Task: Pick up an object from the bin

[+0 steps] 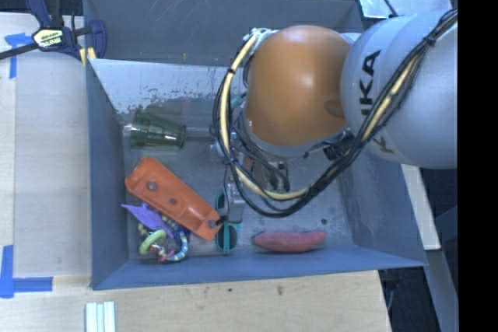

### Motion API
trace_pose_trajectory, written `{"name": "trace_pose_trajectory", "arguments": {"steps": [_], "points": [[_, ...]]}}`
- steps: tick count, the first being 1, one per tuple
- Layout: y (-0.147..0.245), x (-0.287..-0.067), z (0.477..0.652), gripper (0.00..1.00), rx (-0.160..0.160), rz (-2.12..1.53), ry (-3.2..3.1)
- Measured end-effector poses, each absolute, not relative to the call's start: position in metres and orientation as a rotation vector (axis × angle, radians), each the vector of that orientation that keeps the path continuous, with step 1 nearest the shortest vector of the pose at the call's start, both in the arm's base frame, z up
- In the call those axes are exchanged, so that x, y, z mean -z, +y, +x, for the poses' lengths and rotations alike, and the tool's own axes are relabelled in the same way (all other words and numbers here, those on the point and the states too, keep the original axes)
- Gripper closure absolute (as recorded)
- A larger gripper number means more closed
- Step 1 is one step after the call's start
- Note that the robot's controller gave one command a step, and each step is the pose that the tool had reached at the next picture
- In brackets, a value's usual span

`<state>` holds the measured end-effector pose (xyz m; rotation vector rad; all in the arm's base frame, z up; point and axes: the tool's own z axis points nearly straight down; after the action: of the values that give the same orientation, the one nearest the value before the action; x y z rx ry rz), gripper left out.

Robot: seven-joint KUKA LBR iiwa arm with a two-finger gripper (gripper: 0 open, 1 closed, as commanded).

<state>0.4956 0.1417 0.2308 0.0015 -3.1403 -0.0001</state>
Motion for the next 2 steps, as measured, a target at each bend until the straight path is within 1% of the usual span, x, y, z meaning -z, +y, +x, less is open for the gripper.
{"name": "trace_pose_trajectory", "arguments": {"steps": [1,2], "points": [[0.16,-0.198,0.509,0.0,0.001,0.048,-3.143],[0.195,-0.146,0.507,0.0,0.003,0.115,-3.143]]}}
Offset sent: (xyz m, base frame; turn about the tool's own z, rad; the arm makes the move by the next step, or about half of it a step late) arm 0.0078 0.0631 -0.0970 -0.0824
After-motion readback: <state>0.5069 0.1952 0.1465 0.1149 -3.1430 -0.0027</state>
